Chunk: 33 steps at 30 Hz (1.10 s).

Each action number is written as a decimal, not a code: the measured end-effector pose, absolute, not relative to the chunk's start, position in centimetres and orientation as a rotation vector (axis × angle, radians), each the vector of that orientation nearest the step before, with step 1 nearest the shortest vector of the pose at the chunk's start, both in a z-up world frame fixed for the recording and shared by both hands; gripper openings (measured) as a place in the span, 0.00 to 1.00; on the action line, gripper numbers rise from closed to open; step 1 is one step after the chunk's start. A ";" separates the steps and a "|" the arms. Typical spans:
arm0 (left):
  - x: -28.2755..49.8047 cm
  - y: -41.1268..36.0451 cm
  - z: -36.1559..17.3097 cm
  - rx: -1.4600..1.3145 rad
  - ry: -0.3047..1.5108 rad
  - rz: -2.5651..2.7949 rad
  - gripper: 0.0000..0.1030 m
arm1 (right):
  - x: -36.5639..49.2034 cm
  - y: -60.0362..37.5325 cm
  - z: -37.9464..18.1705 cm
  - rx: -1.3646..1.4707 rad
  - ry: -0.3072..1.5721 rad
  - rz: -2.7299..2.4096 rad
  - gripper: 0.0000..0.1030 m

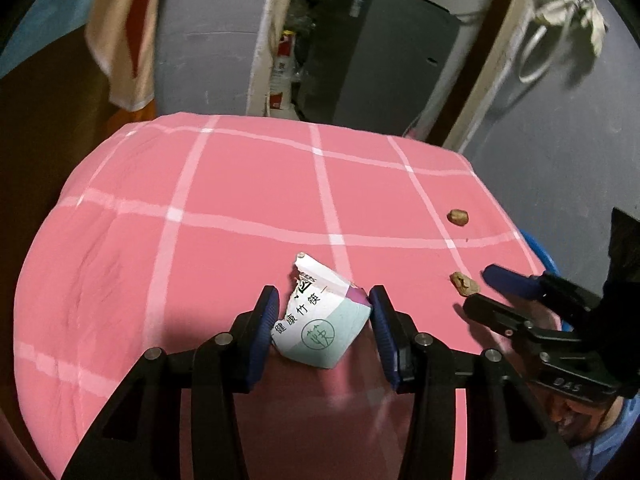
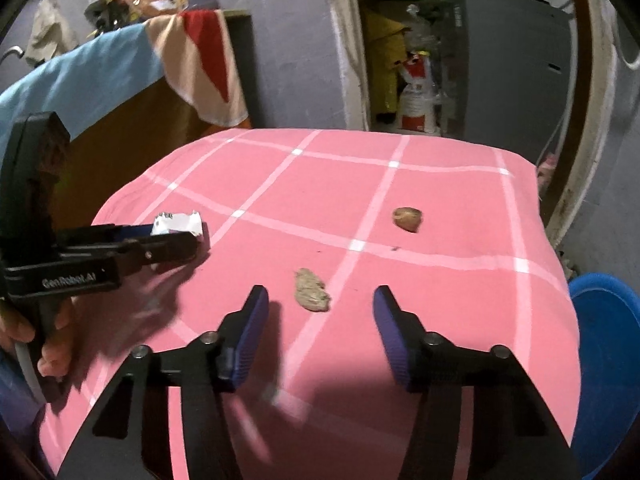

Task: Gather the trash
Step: 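Lower the left tool onto the white printed card and close it, then lift the card with the left tool while the right tool grasps a brown piece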

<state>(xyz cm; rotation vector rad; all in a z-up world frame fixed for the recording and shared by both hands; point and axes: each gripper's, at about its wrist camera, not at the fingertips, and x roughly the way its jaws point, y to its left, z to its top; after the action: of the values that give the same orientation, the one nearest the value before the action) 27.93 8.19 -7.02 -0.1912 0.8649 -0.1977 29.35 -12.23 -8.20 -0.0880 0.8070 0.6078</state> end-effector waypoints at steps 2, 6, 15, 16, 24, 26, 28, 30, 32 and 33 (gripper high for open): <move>27.8 8.8 -6.9 -0.209 0.862 -0.192 0.39 | 29.3 -11.8 -8.3 -0.105 0.810 0.621 0.37; 26.7 9.7 -6.6 -0.251 0.849 -0.185 0.39 | 29.3 -11.4 -8.4 -0.128 0.810 0.634 0.28; 25.3 14.0 -6.3 -0.490 0.791 -0.202 0.39 | 29.5 -11.8 -8.4 -0.107 0.805 0.628 0.15; 25.3 14.2 -6.1 -0.498 0.788 -0.197 0.39 | 29.4 -11.7 -8.4 -0.107 0.803 0.628 0.15; 24.8 13.5 -4.8 -0.465 0.745 -0.167 0.39 | 29.1 -12.4 -7.8 -0.088 0.762 0.622 0.15; 24.6 13.1 -4.3 -0.460 0.722 -0.163 0.39 | 28.4 -12.9 -7.2 -0.067 0.730 0.620 0.15; 24.1 12.6 -3.8 -0.441 0.687 -0.162 0.39 | 27.7 -13.5 -6.3 -0.042 0.687 0.617 0.15; 23.6 11.6 -2.7 -0.420 0.645 -0.168 0.39 | 27.1 -13.9 -5.3 -0.025 0.643 0.613 0.15; 23.1 10.4 -1.8 -0.397 0.604 -0.180 0.39 | 26.1 -14.6 -4.0 -0.012 0.582 0.604 0.15; 23.0 9.9 -1.3 -0.386 0.585 -0.186 0.39 | 25.6 -15.0 -3.2 -0.006 0.546 0.598 0.15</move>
<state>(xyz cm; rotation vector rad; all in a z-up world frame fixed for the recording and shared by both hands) 23.01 9.87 -1.29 -0.3856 0.5853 -0.1859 25.61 -15.01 -3.18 -0.0058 0.5462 0.5981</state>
